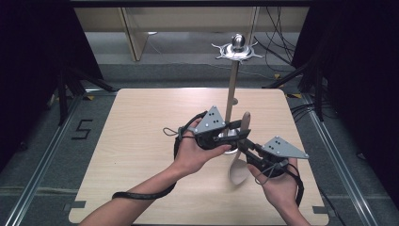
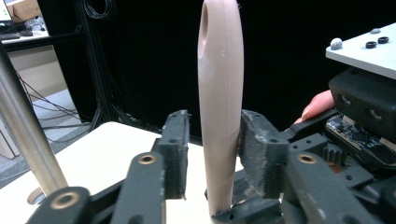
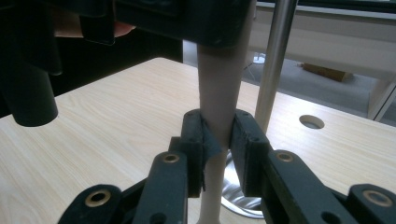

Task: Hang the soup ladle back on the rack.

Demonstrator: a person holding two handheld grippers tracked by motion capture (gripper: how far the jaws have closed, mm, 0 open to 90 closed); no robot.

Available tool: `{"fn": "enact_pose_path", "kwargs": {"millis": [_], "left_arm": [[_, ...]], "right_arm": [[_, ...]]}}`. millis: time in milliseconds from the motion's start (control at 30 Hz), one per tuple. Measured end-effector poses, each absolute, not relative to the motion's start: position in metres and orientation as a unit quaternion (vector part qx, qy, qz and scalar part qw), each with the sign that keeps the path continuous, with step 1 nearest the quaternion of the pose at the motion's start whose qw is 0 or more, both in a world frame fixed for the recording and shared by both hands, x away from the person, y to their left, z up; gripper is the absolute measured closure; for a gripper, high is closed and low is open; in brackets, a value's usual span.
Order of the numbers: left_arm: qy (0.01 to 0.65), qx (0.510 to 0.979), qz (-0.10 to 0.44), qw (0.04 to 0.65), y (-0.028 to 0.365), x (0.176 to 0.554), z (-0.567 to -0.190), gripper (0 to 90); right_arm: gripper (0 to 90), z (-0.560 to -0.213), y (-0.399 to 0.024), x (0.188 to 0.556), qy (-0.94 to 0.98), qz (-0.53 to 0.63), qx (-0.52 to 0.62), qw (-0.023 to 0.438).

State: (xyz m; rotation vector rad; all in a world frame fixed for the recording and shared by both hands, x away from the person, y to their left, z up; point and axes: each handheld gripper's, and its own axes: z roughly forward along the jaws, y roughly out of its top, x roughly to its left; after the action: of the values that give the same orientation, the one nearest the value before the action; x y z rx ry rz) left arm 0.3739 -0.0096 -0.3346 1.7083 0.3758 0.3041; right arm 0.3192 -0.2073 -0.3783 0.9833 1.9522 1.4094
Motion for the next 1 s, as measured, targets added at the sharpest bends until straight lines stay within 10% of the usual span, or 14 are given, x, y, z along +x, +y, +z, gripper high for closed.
{"fn": "enact_pose_path", "kwargs": {"millis": [233,500,1000], "left_arm": [[0.149,0.751,0.127,0.630,-0.006,0.373,-0.331,73.2],[0.139,0.762,0.119,0.622,0.012,0.390,-0.324,73.3],[0.080,0.771,0.096,0.624,0.024,0.420,-0.295,73.2]], "right_arm": [[74.8,-0.376,-0.203,0.317,0.727,0.520,0.359,0.267],[52.5,-0.380,-0.212,0.309,0.737,0.512,0.345,0.277],[50.1,-0.408,-0.248,0.298,0.738,0.494,0.385,0.252]]}}
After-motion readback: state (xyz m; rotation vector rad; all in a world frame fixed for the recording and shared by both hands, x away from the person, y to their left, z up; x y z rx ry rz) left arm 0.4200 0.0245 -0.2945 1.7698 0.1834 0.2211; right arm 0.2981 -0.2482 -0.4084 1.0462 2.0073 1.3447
